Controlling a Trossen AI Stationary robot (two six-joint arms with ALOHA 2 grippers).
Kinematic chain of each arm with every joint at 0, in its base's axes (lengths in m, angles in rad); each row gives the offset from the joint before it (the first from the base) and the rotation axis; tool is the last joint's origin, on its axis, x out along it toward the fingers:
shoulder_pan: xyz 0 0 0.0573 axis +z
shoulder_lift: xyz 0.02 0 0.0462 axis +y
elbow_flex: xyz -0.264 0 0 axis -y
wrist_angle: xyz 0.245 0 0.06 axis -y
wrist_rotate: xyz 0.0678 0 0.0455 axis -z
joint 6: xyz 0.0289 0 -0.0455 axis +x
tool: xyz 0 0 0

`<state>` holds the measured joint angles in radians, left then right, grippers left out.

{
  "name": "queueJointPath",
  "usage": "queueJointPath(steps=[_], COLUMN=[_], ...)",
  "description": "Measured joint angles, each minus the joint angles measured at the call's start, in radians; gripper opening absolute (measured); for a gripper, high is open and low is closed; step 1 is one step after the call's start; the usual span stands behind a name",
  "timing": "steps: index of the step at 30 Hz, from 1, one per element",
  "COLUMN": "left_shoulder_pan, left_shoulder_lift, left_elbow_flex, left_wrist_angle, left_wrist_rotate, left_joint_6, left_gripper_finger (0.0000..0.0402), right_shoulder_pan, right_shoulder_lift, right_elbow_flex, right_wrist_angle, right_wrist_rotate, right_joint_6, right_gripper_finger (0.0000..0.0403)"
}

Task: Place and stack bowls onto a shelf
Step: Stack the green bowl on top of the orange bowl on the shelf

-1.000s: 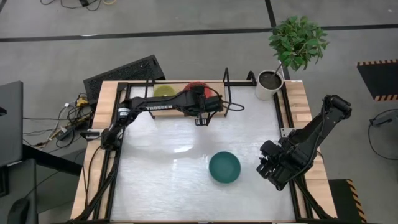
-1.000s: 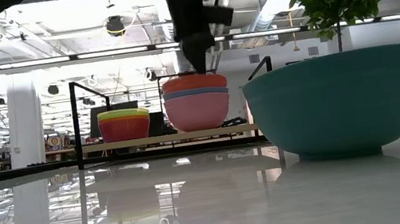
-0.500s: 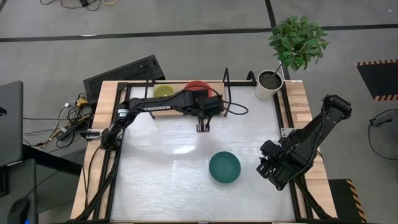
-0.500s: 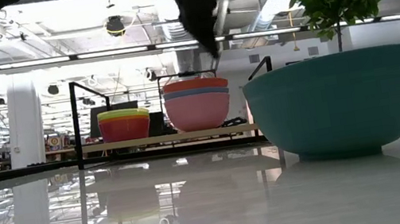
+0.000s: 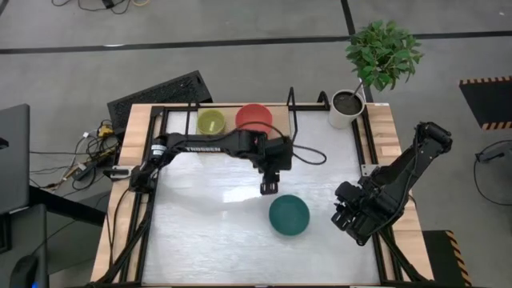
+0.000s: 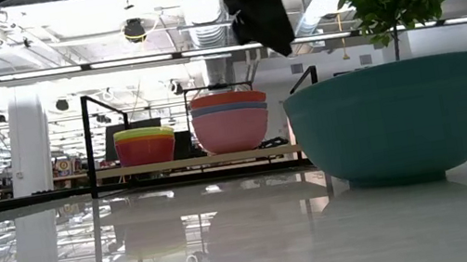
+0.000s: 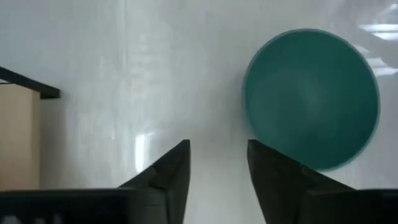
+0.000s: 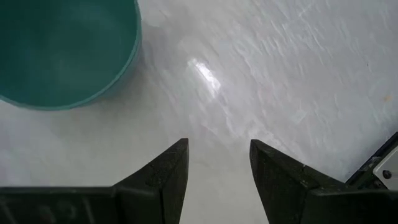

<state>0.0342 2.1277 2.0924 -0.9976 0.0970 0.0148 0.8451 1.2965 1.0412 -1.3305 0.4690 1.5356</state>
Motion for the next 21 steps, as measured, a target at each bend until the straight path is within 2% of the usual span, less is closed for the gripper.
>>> queueJointPath(steps=[5,9,12,21], left_shoulder_pan=[-0.044,-0.078,-0.101,-0.128], left_shoulder_lift=[0.000,0.003,-0.001,0.004], left_elbow_flex=[-0.059,-0.095,-0.151,-0.248], left_wrist_angle=[0.080,0.110,0.199,0.260], left_wrist_rotate=[-0.050,-0.059,-0.064,-0.102], left_joint_6=[-0.073,-0.127,-0.159,-0.220], left_gripper_finger=[0.0166,0.0166,0.0167,0.0167], right_shoulder_pan=[0.016,0.030,0.041,0.052], right_shoulder_lift=[0.000,0.000,0.000,0.000], right_elbow_flex=[0.000,0.000,0.000,0.000], right_wrist_angle=[0.000,0.000,-0.001,0.000], right_wrist_rotate=[0.000,0.000,0.000,0.000], right_joint_6=[0.000,0.000,0.000,0.001], right_gripper_finger=[0.0196,0.0196,0.0196,0.0196])
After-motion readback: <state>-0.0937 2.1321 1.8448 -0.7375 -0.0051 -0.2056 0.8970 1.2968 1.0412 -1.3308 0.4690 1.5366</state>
